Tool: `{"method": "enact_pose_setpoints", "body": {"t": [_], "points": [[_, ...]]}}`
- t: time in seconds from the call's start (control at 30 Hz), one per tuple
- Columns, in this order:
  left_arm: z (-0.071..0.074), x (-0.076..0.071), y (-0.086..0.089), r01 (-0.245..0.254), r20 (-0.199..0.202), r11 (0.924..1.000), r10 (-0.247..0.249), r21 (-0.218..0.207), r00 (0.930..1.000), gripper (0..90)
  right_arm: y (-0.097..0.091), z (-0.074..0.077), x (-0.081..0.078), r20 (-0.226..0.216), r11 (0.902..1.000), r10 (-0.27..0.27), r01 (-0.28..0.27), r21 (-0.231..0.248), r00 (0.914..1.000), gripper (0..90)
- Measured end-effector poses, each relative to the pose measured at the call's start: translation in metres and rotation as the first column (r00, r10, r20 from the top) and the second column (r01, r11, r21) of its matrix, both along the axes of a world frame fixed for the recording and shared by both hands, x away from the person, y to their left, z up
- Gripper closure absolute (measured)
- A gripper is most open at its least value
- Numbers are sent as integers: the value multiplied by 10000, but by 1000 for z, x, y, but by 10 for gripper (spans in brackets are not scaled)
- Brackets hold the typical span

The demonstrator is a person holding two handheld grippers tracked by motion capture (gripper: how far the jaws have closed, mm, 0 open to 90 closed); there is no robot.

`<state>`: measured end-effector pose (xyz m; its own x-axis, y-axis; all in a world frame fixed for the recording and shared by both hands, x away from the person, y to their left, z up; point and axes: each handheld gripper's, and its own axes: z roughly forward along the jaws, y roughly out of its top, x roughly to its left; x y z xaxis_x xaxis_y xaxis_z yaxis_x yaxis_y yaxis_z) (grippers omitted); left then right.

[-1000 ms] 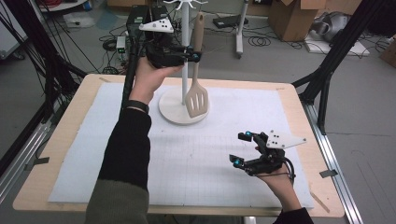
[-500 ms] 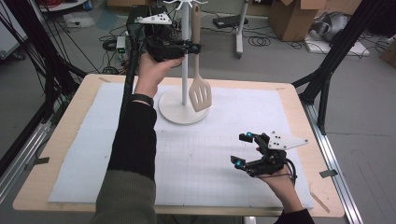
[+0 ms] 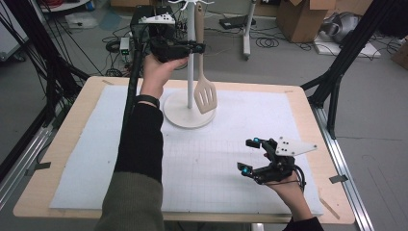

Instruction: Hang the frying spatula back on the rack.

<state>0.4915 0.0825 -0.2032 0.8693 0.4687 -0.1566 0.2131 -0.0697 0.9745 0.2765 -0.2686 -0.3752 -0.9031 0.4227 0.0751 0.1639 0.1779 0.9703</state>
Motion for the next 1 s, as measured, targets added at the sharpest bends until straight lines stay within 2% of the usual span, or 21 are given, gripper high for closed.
{"method": "enact_pose_setpoints", "body": {"t": [0.23, 0.4, 0.43, 0.47, 0.5, 0.53, 0.6, 0.67, 0.7, 0.73, 0.9, 0.97, 1.0], "points": [[-3, 2, -2, -112, -83, 9999, 113, 71, 9999, 761, -1, 0, -1, 56, 10000, 31, -31, 41, 10000, 148], [-5, -1, -3, -278, 102, 9995, 277, 147, 9996, 745, -1, 1, -2, 73, 10000, -22, 22, 54, 10000, 149], [-6, -2, -2, -322, 154, 9994, 320, 123, 9994, 723, -2, 1, -2, 65, 10000, -31, 31, 65, 10000, 148], [-7, -3, -2, -391, 203, 9992, 389, 98, 9990, 654, -2, 1, -2, 70, 10000, -53, 52, 35, 10000, 148], [-8, -3, -1, -448, 232, 9990, 447, 47, 9987, 654, -2, 1, -2, 70, 10000, -53, 52, 35, 10000, 148], [-10, -4, 0, -506, 104, 9987, 507, -85, 9987, 572, -2, 1, -2, 82, 10000, -71, 71, 40, 9999, 149], [-12, -6, 3, -624, 50, 9981, 624, -3, 9980, 496, -2, 1, -2, 75, 10000, -73, 73, 31, 9999, 148], [-14, -7, 5, -658, 3, 9978, 658, 11, 9978, 432, -2, 0, -2, 88, 10000, -60, 60, -24, 9999, 148], [-15, -9, 6, -674, 28, 9977, 674, 15, 9977, 432, -2, 0, -2, 88, 10000, -60, 60, -24, 9999, 148], [-18, -13, 10, -619, 60, 9980, 618, 114, 9981, 366, -2, 0, -2, 36, 10000, -83, 83, 7, 10000, 149], [-24, -28, 21, -453, 62, 9989, 452, 104, 9990, 280, -2, 0, -1, 40, 10000, -96, 96, -5, 9999, 148], [-27, -37, 27, -315, 82, 9994, 314, 130, 9995, 266, -1, -1, -1, -18, 10000, -89, 89, -43, 10000, 148], [-29, -49, 33, -187, 249, 9998, 185, 83, 9995, 238, 0, -1, -1, 29, 9999, -85, 85, -124, 10000, 148]]}}
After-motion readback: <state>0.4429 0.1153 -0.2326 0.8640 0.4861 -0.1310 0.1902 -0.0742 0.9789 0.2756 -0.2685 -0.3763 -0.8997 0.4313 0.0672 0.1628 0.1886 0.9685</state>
